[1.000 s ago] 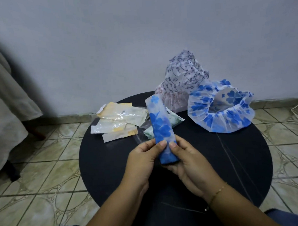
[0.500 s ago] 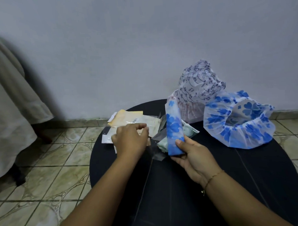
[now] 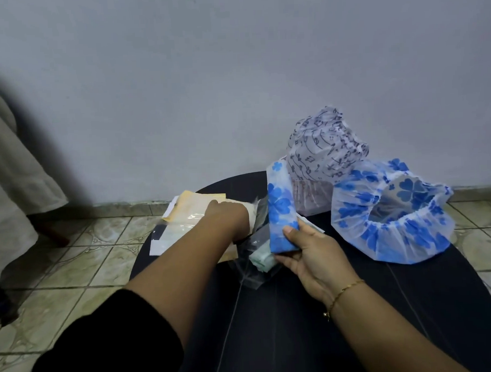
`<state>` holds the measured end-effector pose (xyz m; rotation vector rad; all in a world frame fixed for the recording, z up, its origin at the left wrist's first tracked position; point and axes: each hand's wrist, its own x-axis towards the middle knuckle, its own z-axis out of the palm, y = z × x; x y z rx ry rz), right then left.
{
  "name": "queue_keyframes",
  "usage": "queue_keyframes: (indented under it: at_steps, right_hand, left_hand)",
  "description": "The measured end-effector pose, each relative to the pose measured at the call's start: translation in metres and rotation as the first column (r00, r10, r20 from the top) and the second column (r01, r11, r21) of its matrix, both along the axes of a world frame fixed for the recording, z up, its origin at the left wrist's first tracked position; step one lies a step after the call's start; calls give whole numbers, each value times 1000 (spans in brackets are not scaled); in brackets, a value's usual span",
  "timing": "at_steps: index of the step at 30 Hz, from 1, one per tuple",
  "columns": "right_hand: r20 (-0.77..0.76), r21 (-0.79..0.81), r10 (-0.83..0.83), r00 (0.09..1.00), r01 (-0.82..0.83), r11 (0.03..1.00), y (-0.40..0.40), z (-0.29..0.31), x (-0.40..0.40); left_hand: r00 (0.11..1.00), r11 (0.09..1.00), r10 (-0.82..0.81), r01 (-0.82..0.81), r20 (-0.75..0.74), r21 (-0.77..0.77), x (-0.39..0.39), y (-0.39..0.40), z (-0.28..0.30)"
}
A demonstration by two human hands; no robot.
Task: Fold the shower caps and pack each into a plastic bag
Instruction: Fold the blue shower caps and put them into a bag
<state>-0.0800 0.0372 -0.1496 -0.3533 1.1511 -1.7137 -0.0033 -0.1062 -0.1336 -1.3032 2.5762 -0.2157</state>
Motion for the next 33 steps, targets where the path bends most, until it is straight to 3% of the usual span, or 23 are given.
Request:
queue_keyframes:
  at_steps: [5, 9, 11, 14, 17, 21, 24, 26, 28, 31, 33]
  right_hand:
    - [12, 0, -11, 1000, 11, 1000, 12, 0, -8]
    - [19, -6, 1, 1000, -1, 1000, 31, 5, -10]
    - [20, -10, 0, 1000, 0, 1000, 46, 9, -12]
    - [-15, -12, 4, 1000, -4, 1000, 73, 13, -16]
    - [-40, 2, -44, 998, 44, 999, 110, 12, -23]
    - [-34, 92, -112, 993, 114, 989, 157, 1, -33]
    - [-87, 160, -88, 992, 101, 982, 184, -6, -37]
    - [-131, 165, -61, 989, 82, 983, 198, -6, -39]
    - [-163, 174, -48, 985, 77, 982, 210, -6, -42]
    - [-163, 181, -13, 987, 43, 983, 225, -7, -42]
    - [-125, 169, 21, 992, 1, 986, 233, -7, -41]
  left_hand:
    - [994, 973, -110, 109, 6, -205, 3, -5, 0]
    - [924, 853, -354, 255, -146, -456, 17, 7, 10]
    - [799, 707, -564, 335, -209, -623, 28, 21, 18]
    - [518, 478, -819, 379, -247, -792, 42, 44, 22]
    - [362, 419, -886, 358, -290, -835, 47, 79, 22]
    - [277, 544, -839, 464, -468, -699, 48, 131, -7]
    - [386, 647, -743, 620, -546, -443, 48, 167, -34]
    - [518, 714, -657, 661, -547, -231, 48, 184, -47]
    - [587, 738, -605, 666, -538, -104, 50, 193, -53]
    - [569, 731, -571, 681, -592, -51, 54, 204, -56]
    - [553, 762, -451, 647, -700, 19, 54, 210, -58]
